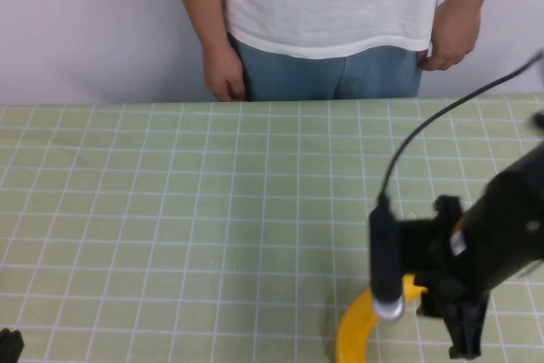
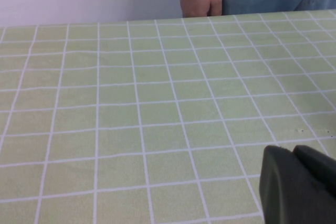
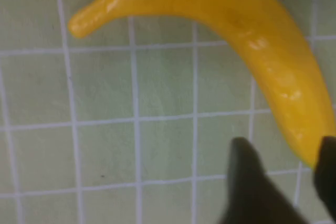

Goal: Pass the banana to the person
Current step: Pick up the banana

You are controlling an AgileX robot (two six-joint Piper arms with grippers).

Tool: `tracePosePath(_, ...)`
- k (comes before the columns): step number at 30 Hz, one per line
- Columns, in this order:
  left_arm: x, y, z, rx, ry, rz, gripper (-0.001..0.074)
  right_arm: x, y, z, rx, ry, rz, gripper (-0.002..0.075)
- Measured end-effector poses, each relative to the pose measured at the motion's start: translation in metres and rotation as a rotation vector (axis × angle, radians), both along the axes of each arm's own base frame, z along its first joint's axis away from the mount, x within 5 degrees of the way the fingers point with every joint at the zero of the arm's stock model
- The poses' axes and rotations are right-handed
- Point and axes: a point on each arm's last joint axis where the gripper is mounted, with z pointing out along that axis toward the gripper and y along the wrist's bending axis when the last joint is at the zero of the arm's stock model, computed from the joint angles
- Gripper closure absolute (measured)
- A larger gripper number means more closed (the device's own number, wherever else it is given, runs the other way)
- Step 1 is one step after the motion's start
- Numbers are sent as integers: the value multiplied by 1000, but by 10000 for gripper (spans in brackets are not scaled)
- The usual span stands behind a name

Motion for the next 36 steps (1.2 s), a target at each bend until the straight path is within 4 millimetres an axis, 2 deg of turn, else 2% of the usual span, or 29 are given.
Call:
tracePosePath(1,0,0,0,0,0,0,738,3,3,-3,-7,-18,18,293)
tracePosePath(3,0,0,0,0,0,0,738,8,7,-9,-17,-60,53,211)
tracePosePath(10,0,0,0,0,0,0,738,24,12,-33,-131,-122,163,222)
tracePosePath(17,0,0,0,0,0,0,738,34,19,-59,-162,-123,201,222)
tracePosePath(21,0,0,0,0,0,0,738,39,21,-75,-161,-122,153,230)
tracePosePath(23,0,0,0,0,0,0,738,41,23,-82,-151,-115,119,280)
tracePosePath(24,0,0,0,0,0,0,738,41,23,-83,-147,-115,103,338)
tracePosePath(25,0,0,0,0,0,0,738,42,23,-84,-145,-114,90,424)
tracePosePath(27,0,0,0,0,0,0,738,41,21,-83,-155,-109,70,652)
tracePosePath(28,0,0,0,0,0,0,738,40,20,-81,-159,-100,53,731)
tracePosePath(32,0,0,0,0,0,0,738,35,17,-63,-122,-105,4,731)
tracePosePath(36,0,0,0,0,0,0,738,27,14,-26,-13,-159,-44,731)
